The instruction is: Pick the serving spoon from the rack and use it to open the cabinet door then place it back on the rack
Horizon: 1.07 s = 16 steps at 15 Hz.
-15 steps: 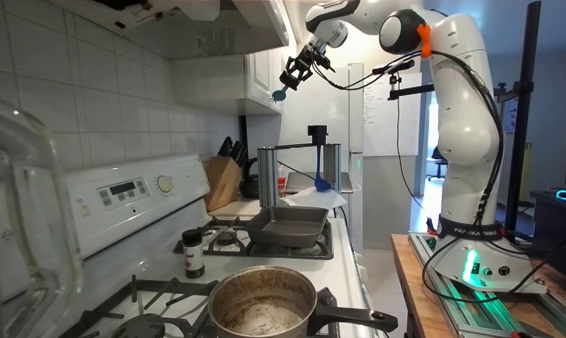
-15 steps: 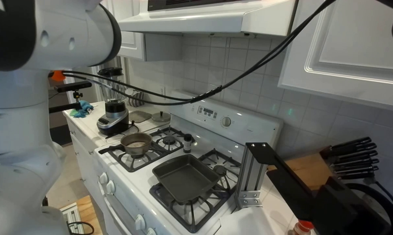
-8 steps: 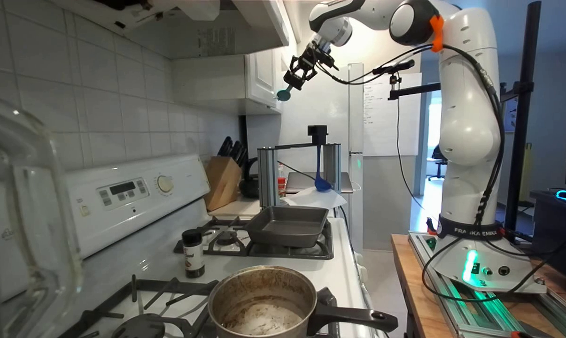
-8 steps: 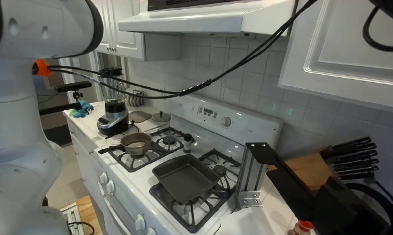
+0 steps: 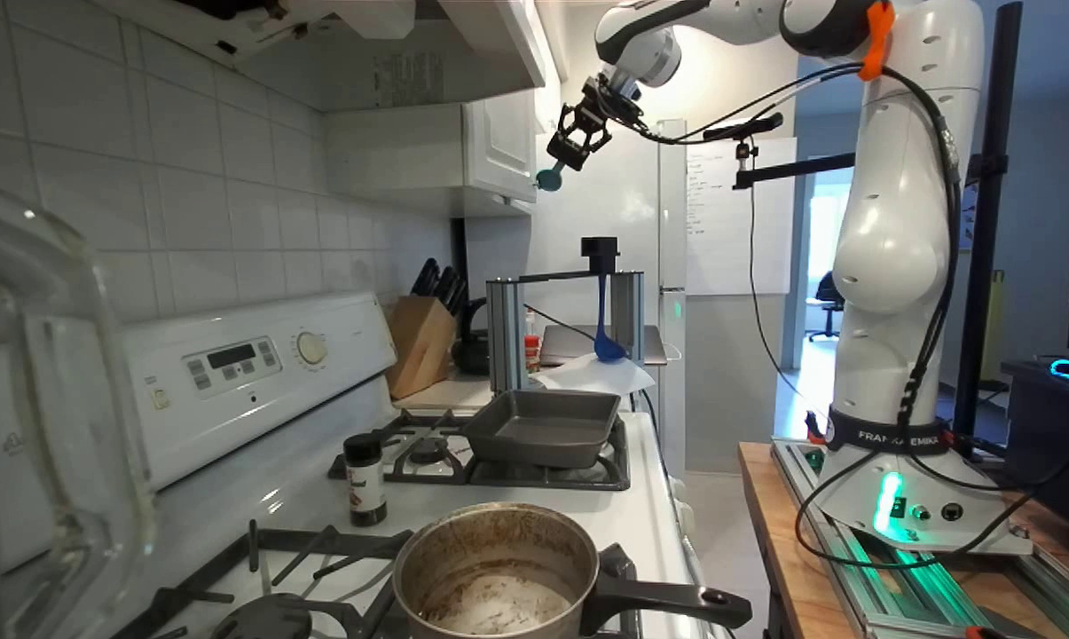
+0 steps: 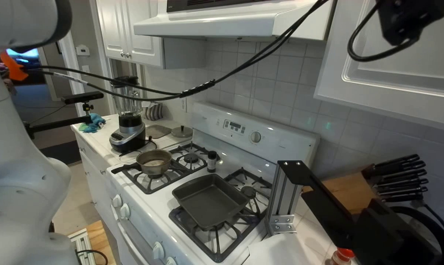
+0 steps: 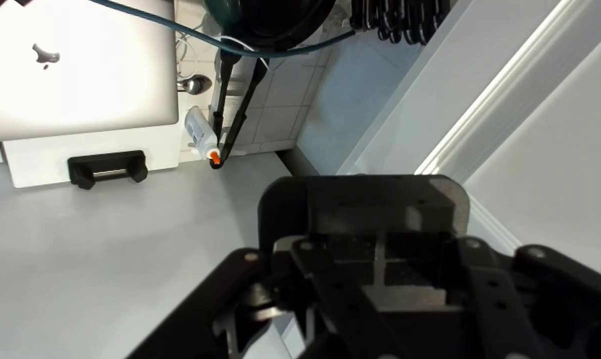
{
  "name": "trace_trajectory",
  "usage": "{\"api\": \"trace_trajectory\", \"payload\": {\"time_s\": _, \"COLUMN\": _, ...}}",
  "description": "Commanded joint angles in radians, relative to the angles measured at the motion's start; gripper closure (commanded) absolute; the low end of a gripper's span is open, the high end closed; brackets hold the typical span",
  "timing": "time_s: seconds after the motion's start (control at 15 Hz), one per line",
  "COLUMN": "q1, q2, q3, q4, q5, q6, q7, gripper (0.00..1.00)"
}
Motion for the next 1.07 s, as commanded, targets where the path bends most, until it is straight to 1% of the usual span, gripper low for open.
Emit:
{"api": "trace_trajectory", "payload": {"time_s": 0.0, "q1": 0.038, "q2": -0.173, "q3": 0.014, "q4": -0.203, "q5": -0.096, "q6": 0.003, "q7": 0.127, "gripper": 0.78}}
{"api": "trace_trajectory", "payload": {"time_s": 0.2, "q1": 0.031, "q2": -0.251, "q3": 0.039, "q4": -0.292, "q5": -0.171, "q6": 0.036, "q7": 0.210, "gripper": 0.78}}
{"api": "trace_trajectory", "payload": {"time_s": 0.47, "q1": 0.014, "q2": -0.356, "q3": 0.084, "q4": -0.402, "q5": -0.225, "q6": 0.055, "q7": 0.315, "gripper": 0.78}}
{"api": "trace_trajectory", "payload": {"time_s": 0.73, "q1": -0.044, "q2": -0.437, "q3": 0.147, "q4": -0.481, "q5": -0.301, "q6": 0.057, "q7": 0.505, "gripper": 0.78}}
{"api": "trace_trajectory", "payload": {"time_s": 1.0, "q1": -0.069, "q2": -0.507, "q3": 0.188, "q4": -0.544, "q5": -0.325, "q6": 0.039, "q7": 0.620, "gripper": 0.78}}
